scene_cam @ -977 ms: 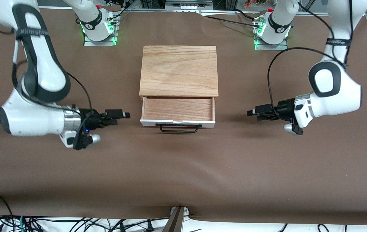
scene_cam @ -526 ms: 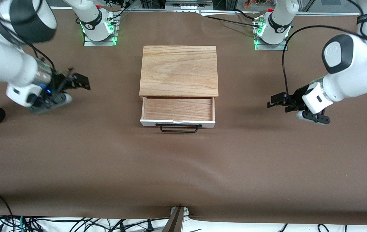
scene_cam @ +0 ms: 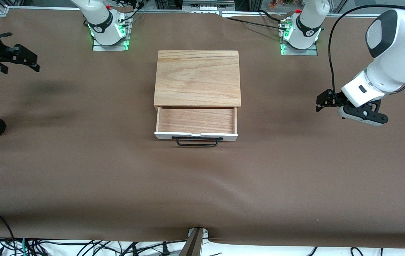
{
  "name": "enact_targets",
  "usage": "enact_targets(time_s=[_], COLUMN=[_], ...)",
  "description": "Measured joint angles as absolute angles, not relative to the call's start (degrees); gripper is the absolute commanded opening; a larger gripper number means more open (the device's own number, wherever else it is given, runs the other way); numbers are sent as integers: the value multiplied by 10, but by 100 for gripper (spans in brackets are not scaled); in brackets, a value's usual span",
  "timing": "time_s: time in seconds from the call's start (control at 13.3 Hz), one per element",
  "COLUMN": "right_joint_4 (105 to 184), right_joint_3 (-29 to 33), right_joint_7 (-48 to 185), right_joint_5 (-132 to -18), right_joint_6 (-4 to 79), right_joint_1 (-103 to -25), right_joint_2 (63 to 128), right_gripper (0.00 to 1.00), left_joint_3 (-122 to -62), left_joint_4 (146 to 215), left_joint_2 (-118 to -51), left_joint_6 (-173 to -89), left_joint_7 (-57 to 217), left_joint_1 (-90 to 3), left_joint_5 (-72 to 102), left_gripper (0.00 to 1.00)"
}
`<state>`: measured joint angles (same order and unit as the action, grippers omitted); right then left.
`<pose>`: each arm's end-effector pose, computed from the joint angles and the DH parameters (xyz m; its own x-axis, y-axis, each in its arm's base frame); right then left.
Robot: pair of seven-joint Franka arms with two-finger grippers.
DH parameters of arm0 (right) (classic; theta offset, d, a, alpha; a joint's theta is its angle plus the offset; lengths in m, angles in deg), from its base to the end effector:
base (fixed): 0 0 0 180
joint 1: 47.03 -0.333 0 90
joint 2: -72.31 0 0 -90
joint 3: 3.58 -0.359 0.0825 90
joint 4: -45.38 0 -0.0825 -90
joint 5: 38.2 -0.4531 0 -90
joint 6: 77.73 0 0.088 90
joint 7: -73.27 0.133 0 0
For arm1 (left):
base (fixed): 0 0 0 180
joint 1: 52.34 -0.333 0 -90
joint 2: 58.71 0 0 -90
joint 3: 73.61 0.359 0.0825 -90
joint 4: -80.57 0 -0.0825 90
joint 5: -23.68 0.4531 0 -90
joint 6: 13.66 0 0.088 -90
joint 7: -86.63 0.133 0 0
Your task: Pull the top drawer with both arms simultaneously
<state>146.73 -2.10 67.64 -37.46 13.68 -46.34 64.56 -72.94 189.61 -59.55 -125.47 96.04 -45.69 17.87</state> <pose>0.5731 -0.0243 0.6174 0.9974 0.0611 -0.0390 0.0613 -0.9981 0.0056 0.6301 -0.0753 0.4847 0.9725 -0.2281 0.0470 -0.2315 -0.9688 0.0885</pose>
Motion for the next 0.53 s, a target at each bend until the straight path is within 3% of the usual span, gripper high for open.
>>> enact_targets(time_s=[0.53], right_joint_4=[1430], right_joint_3=[-9], right_joint_7=[685], right_joint_5=[-375], right_joint_6=[142], right_joint_1=[-493], right_joint_2=[691], right_gripper=[100], left_joint_3=[-738], left_joint_4=[1803], left_joint_2=[-573], left_joint_6=[-1075], left_joint_7=[835], left_joint_1=[-471], left_joint_5=[179], left_gripper=[100])
